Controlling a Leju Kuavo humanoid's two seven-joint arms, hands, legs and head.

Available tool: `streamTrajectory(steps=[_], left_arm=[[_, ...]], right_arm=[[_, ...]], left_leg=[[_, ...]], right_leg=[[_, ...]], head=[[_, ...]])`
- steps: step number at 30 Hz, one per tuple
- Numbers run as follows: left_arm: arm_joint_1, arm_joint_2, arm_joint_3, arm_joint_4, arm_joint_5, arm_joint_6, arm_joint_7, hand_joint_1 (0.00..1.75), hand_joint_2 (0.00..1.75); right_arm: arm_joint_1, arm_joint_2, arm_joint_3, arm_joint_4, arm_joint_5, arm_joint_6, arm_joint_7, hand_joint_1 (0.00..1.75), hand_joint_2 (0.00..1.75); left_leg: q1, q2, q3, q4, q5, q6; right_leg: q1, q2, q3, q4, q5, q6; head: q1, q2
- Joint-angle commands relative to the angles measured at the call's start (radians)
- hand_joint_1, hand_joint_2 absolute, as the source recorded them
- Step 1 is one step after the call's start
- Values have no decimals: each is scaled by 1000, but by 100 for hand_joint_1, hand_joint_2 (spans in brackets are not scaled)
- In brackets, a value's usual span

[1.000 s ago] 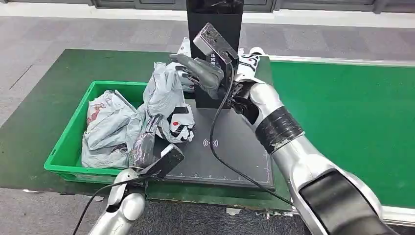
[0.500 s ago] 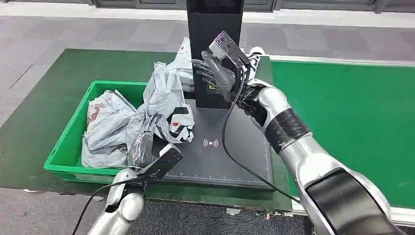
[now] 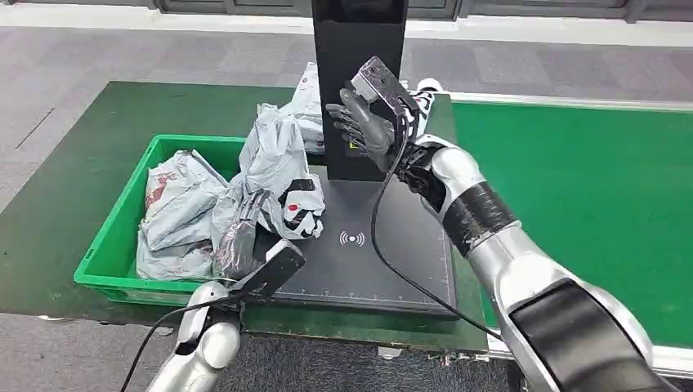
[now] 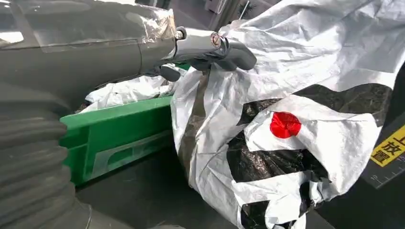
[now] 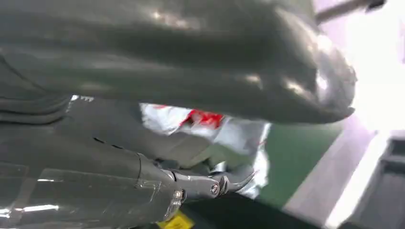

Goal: Moved the parcel from conveyor to table for the left to box.

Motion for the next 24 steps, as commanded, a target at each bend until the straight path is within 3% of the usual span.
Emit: streamTrajectory(steps=[1,4,5,6,7,8,9,10,11,13,14,16,20,24], left_arm=[[31,18,55,-21,-36,-15,35,0,175],[119,14,117,-102,-74,7,57,0,175],[152,6,141,-139,-106,48,60,0,175],[192,-10,166,-192,-137,56,46,0,175],[206,-22,177,-219,-155,55,34,0,175],[153,-44,135,-265,-288,215,-117,0,175],[116,-62,108,-324,-360,159,-62,0,175],[91,-61,85,-339,-389,148,-35,0,175],[69,-55,66,-340,-400,147,-20,0,175],[48,-48,53,-320,-418,161,-14,0,175],[36,-44,49,-302,-420,166,-14,0,175],[21,-37,47,-278,-433,186,-14,0,175],[-4,-25,44,-218,-437,206,-4,0,175],[-18,-16,38,-185,-428,218,-2,0,175]], right_arm=[[-146,-115,365,157,407,23,-49,0,0],[-47,-216,250,-155,544,-158,-72,0,0],[109,-264,102,-403,614,-325,-118,0,0],[396,-317,-62,-843,705,-405,-90,0,0],[596,-315,-163,-1076,743,-416,-135,0,175],[973,-136,-410,-1406,507,-370,-444,0,175],[1307,-102,-473,-1509,537,-278,-605,0,175],[1373,-78,-503,-1510,552,-240,-681,0,175],[1368,-50,-523,-1494,569,-206,-708,0,175],[1297,-31,-521,-1465,589,-184,-685,0,175],[1253,-30,-513,-1445,598,-175,-660,0,175],[1220,-36,-501,-1423,599,-172,-646,0,175],[1197,-42,-494,-1383,598,-171,-620,0,175],[1188,-48,-492,-1365,601,-161,-607,0,175]], left_leg=[[-1,-1,0,0,0,1],[-1,-1,0,0,-1,1],[-1,-1,0,0,-1,1],[0,-3,1,-1,-1,1],[1,-5,3,-3,0,1],[4,-7,9,-8,-1,1],[5,-4,10,-8,-1,0],[6,-11,14,-11,-1,0],[10,-28,21,-17,-1,0],[13,-35,14,-2,-10,-2],[12,-38,15,-1,-16,0],[8,-46,11,1,-16,2],[7,-23,15,-1,-21,0],[5,-16,19,-3,-20,0]], right_leg=[[-1,-1,0,1,-1,1],[-1,-2,1,0,-1,1],[0,-2,1,0,-1,1],[0,-4,3,-2,-1,1],[2,-5,6,-5,-1,0],[4,-8,14,-12,-2,0],[6,-4,13,-12,-1,-1],[7,-11,20,-16,-4,1],[11,-29,35,-25,-10,0],[13,-34,28,-12,-21,-1],[13,-38,32,-9,-27,0],[7,-46,30,-3,-32,2],[6,-25,26,-6,-27,1],[5,-17,26,-7,-23,1]], head=[[0,0],[0,0],[0,0],[0,0],[0,0],[0,0],[0,0],[0,0],[0,0],[0,0],[-1,0],[-1,0],[0,0],[-1,0]])
